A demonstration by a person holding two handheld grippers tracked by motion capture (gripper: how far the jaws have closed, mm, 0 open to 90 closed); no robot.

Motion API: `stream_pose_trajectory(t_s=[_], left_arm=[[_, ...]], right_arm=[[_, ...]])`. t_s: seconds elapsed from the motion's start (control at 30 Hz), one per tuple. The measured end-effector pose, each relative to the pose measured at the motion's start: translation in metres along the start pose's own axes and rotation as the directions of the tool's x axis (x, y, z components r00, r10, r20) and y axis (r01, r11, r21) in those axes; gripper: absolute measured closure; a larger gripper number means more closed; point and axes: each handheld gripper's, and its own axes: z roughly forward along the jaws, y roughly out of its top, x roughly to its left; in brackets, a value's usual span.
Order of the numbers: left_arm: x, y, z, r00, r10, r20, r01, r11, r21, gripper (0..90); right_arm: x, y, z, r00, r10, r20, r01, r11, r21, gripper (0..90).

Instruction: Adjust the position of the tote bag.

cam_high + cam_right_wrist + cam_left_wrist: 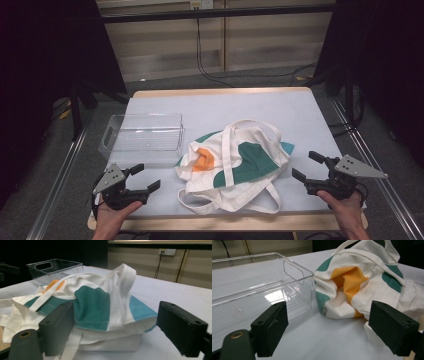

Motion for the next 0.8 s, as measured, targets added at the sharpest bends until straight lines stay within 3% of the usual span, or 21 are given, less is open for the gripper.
stream_pose_trajectory(t_s=[0.23,0.37,0.43,0.47,0.5,0.57,0.8], left_arm=[[-0.001,0.001,0.0,0.9999,0.016,0.002,-0.016,0.9999,0.003,15.9],[-0.002,0.001,0.002,0.9995,0.01,0.03,-0.011,0.9999,0.005,23.2],[-0.004,0.002,0.006,0.9989,0.005,0.047,-0.005,1.0,0.001,25.2],[-0.007,0.005,0.009,0.9986,0.031,0.043,-0.031,0.9994,0.011,26.5],[-0.007,0.005,0.009,0.9986,0.031,0.043,-0.031,0.9994,0.011,28.3],[-0.01,0.006,0.012,0.9968,0.031,0.073,-0.032,0.9993,0.016,30.4],[-0.013,0.006,0.012,0.9967,0.029,0.076,-0.031,0.9992,0.026,32.2]], right_arm=[[0.003,0.0,0.004,0.9995,-0.016,-0.028,0.016,1.0,0.017,18.2],[0.004,-0.001,0.006,0.9993,-0.008,-0.038,0.01,0.999,0.033,19.5],[0.006,0.0,0.008,0.9981,-0.006,-0.061,0.009,0.999,0.054,22.5],[0.007,0.0,0.01,0.9977,-0.01,-0.068,0.014,0.998,0.057,23.9],[0.007,0.0,0.01,0.9977,-0.01,-0.068,0.014,0.998,0.057,23.9],[0.01,0.0,0.013,0.9947,-0.029,-0.099,0.036,0.997,0.073,29.0],[0.014,-0.002,0.018,0.985,-0.045,-0.166,0.061,0.994,0.093,35.8]])
